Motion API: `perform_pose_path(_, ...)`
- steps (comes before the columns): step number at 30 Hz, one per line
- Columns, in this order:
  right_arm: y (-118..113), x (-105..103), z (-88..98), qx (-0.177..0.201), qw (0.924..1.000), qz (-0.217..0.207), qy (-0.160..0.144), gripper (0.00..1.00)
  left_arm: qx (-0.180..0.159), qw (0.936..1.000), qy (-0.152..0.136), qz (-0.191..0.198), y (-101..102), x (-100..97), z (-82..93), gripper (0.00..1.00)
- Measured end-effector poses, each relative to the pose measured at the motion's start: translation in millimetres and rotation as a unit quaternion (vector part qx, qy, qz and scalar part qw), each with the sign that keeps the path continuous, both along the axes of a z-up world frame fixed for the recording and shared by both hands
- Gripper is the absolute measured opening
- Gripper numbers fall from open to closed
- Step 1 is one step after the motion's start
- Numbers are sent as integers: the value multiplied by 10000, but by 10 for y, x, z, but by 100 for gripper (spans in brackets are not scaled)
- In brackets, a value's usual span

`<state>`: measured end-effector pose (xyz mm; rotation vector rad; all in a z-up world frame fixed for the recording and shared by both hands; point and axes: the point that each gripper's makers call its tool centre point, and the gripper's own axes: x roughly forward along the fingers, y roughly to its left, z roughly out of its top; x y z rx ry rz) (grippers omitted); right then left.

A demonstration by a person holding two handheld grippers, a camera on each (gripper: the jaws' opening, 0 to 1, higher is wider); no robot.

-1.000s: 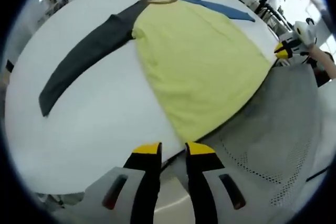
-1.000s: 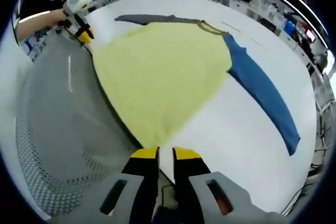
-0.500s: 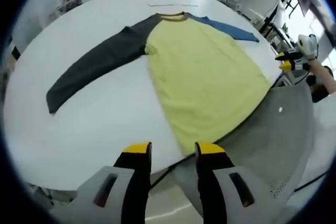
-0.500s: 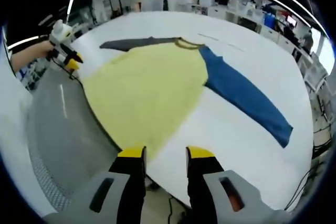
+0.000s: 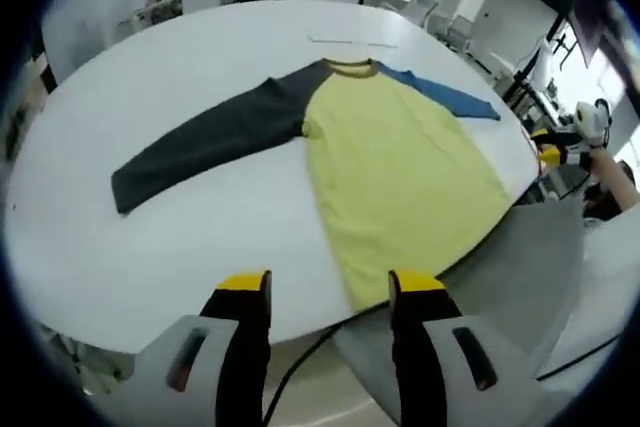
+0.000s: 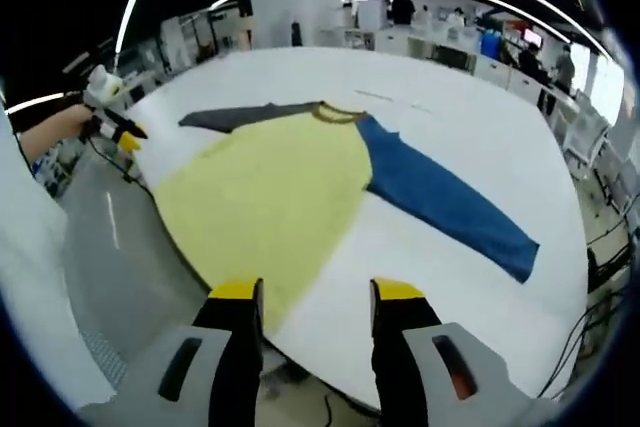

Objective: Fold the garment on the visible template until the final outline fits inside the template.

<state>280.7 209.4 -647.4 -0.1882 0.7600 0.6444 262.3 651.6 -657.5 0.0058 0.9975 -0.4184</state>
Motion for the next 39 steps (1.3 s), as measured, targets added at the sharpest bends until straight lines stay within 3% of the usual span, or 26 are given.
perform_pose_path(7,6,5,194,251,9993,-166,-226,50,-250,9995,-179,114,-76,-42,151,49)
perform_pose_path(18,-90,-63,523,332,9973,-376,-533,61,-275,9987,-413,89,-86,-108,402,58)
perform_pose_path(25,-120,-210,520,493,9970,-457,-390,66,-334,9974,-631,105,-87,-120,579,59)
perform_pose_path(29,-142,-298,492,515,9970,-512,-252,74,-353,9966,-732,104,-84,-128,657,61)
perform_pose_path(34,-204,-346,517,437,9969,-617,-223,82,-304,9971,-679,132,-15,-179,621,62)
perform_pose_path(39,-204,-372,619,657,9954,-643,-262,88,-406,9970,-647,125,-24,-259,632,65)
